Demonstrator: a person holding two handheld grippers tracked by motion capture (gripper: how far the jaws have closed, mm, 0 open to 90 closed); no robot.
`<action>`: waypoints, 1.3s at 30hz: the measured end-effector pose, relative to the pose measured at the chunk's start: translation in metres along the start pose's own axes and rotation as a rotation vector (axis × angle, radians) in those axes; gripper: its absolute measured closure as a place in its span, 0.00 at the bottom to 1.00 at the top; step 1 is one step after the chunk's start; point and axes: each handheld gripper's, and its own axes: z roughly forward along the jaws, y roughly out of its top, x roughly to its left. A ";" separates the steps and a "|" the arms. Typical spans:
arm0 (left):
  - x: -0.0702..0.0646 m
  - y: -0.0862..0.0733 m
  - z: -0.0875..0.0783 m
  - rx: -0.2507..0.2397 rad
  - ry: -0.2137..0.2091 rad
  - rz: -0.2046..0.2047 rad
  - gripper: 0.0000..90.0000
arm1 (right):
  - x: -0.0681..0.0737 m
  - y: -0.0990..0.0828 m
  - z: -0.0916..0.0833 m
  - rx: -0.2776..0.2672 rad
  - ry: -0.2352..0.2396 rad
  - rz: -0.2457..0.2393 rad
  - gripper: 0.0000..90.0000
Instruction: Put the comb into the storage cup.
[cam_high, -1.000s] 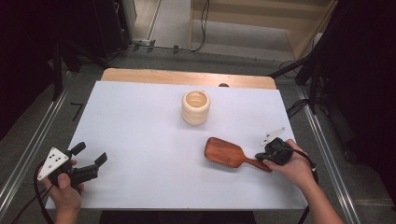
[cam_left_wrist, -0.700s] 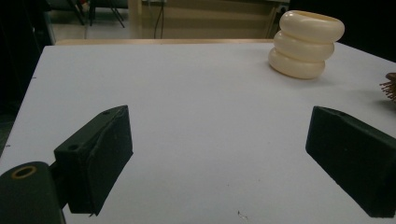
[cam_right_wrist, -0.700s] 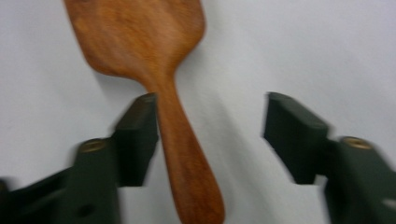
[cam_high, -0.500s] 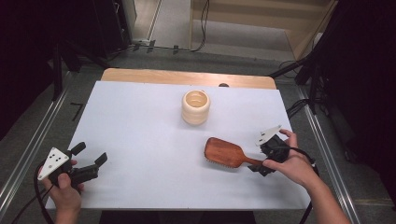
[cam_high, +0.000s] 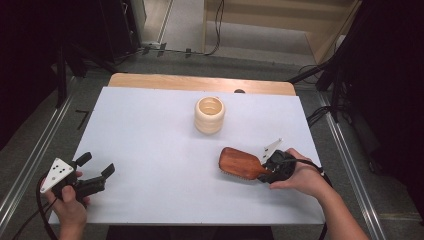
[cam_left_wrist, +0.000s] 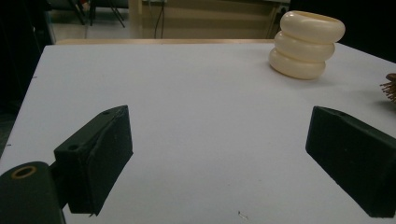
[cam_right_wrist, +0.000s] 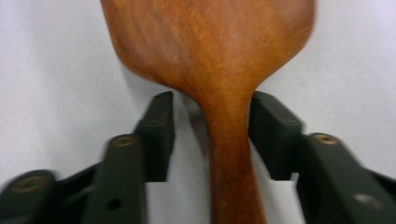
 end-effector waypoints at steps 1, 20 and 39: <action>0.000 0.000 0.000 -0.001 -0.001 0.000 0.08 | 0.000 0.000 0.000 -0.006 0.003 0.006 0.71; 0.000 0.000 0.000 -0.001 -0.001 0.002 0.08 | 0.007 -0.010 -0.002 -0.124 -0.023 0.123 0.78; -0.001 0.000 0.000 -0.003 -0.002 0.010 0.08 | 0.015 -0.012 -0.015 -0.354 -0.063 0.221 0.78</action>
